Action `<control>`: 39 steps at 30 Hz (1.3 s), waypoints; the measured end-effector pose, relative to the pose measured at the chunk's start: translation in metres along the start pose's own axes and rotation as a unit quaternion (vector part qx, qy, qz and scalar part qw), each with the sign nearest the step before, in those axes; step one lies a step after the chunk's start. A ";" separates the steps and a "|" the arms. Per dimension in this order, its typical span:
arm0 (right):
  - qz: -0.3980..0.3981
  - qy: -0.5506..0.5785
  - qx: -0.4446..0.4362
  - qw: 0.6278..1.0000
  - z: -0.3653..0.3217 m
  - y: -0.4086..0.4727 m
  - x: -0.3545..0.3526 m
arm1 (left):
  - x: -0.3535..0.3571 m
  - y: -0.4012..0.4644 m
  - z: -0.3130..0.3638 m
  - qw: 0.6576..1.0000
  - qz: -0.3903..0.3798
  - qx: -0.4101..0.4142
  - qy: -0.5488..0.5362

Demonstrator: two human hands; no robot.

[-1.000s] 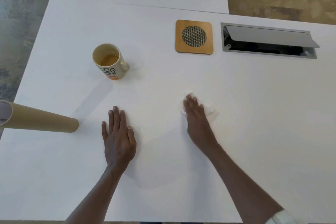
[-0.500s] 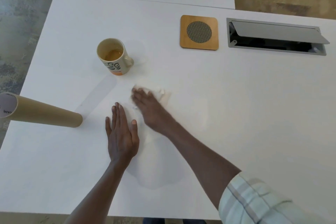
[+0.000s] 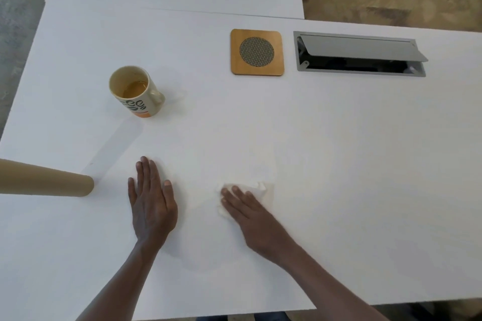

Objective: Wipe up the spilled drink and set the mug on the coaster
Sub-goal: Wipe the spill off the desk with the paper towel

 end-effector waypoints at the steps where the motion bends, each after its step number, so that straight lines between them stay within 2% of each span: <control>1: 0.006 -0.014 0.019 1.000 0.010 -0.002 -0.007 | 0.000 0.000 0.000 1.000 0.000 0.001 0.002; 7: 0.060 -0.007 0.151 0.987 0.069 0.026 -0.053 | 0.001 0.000 0.000 1.000 0.009 0.005 0.011; 12: 0.099 0.017 0.177 0.979 0.083 0.096 -0.060 | 0.002 0.000 0.000 1.000 0.009 0.006 0.015; 16: 0.089 0.043 0.145 0.984 0.064 0.140 -0.047 | 0.002 0.001 0.001 1.000 0.014 0.013 0.015; 20: 0.026 0.041 0.054 0.997 0.023 0.165 -0.019 | 0.005 0.001 -0.002 1.000 0.023 0.016 0.002; 25: -0.018 0.029 -0.045 0.998 -0.008 0.136 0.008 | 0.004 0.001 -0.003 0.999 0.038 0.013 -0.036; 30: -0.055 0.042 -0.084 0.994 -0.013 0.087 0.006 | -0.008 0.006 0.009 0.990 0.057 -0.022 -0.129; 34: -0.083 0.048 -0.071 0.993 0.000 0.052 -0.007 | -0.021 0.029 0.038 0.960 0.091 -0.114 -0.238; 39: -0.095 0.010 -0.041 0.995 0.017 0.038 -0.019 | -0.041 0.077 0.091 0.909 0.141 -0.177 -0.350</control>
Point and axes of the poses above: each hand's wrist, its own y-axis towards the middle knuckle, its own x-axis out of the palm, z = x × y, the point moved 1 cm from there along y, towards the middle knuckle, and after that the axes turned 4 degrees about -x, right-handed, at the moved point
